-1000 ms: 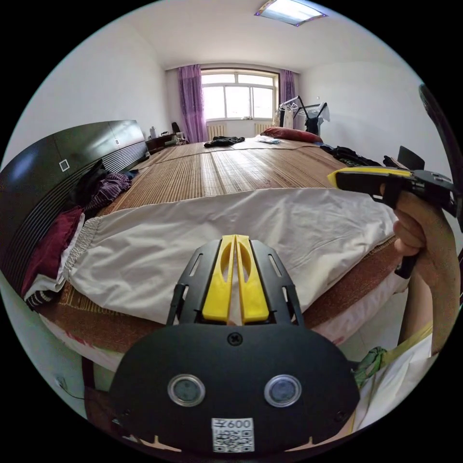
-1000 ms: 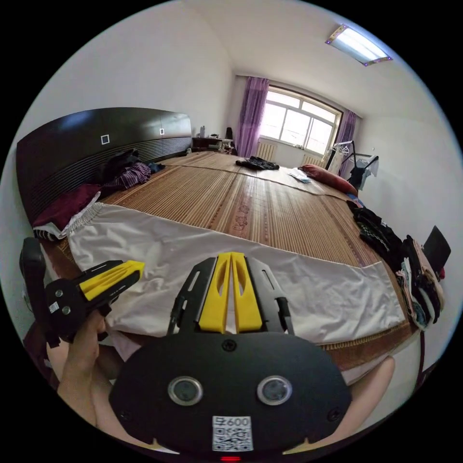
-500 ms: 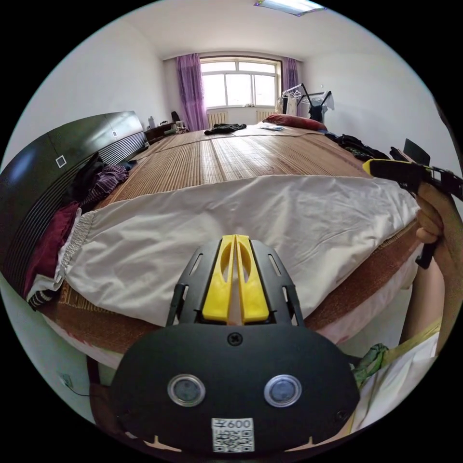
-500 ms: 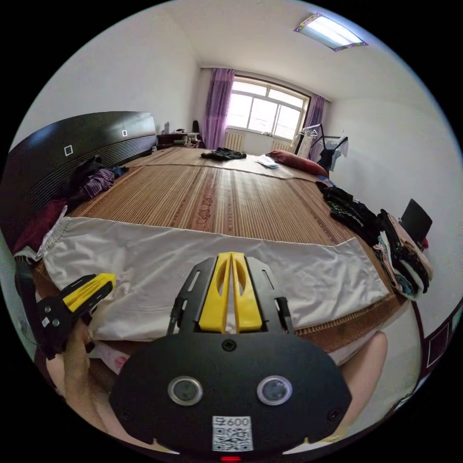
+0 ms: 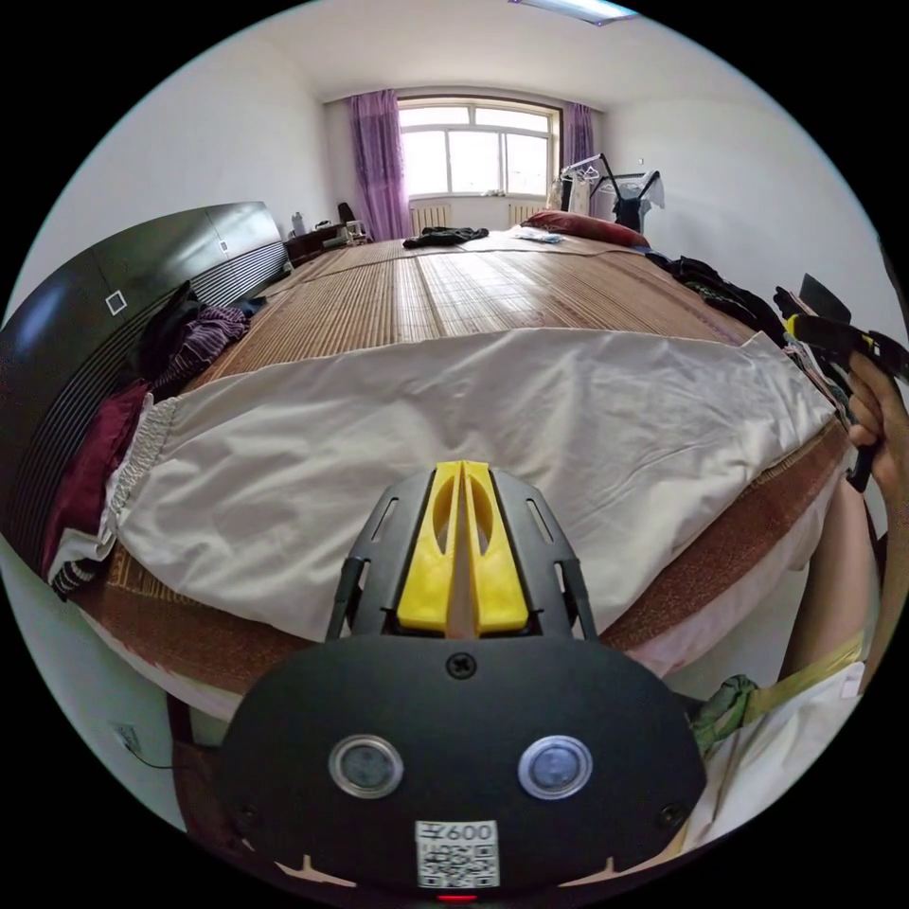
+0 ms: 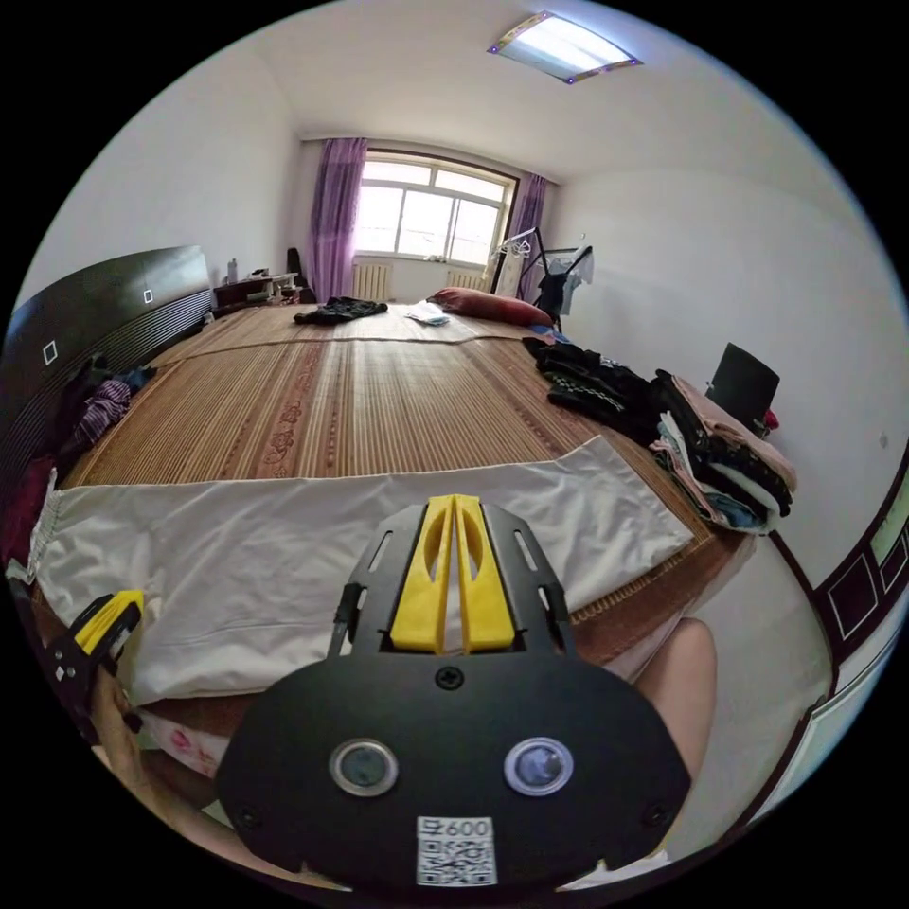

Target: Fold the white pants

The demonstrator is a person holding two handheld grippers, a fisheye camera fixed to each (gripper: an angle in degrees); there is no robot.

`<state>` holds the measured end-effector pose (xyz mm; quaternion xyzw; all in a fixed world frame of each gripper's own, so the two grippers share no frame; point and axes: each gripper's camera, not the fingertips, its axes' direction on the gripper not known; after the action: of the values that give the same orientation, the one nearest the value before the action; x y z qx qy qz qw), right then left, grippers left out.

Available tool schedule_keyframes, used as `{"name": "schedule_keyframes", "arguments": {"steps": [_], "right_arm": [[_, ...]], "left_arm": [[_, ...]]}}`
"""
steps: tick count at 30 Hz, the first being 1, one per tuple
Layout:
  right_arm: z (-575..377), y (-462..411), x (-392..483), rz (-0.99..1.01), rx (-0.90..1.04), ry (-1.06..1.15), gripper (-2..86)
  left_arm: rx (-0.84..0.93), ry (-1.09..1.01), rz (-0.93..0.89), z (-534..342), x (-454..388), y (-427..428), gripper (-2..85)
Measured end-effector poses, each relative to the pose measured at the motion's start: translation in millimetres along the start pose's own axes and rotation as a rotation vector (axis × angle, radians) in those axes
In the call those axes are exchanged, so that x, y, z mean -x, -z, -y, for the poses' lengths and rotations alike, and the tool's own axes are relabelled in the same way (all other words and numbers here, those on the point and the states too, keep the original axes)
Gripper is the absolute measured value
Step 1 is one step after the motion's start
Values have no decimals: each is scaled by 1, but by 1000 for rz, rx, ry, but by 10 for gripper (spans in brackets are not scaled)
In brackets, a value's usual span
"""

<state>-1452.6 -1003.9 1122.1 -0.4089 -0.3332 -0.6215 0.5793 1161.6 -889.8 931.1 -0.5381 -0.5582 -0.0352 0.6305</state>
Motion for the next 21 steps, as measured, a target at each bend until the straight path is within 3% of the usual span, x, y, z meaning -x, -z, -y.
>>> {"name": "schedule_keyframes", "arguments": {"steps": [21], "right_arm": [[82,84,-57,-187,32,-155,-9]], "left_arm": [[20,-8,9,-48,31,-111,3]]}}
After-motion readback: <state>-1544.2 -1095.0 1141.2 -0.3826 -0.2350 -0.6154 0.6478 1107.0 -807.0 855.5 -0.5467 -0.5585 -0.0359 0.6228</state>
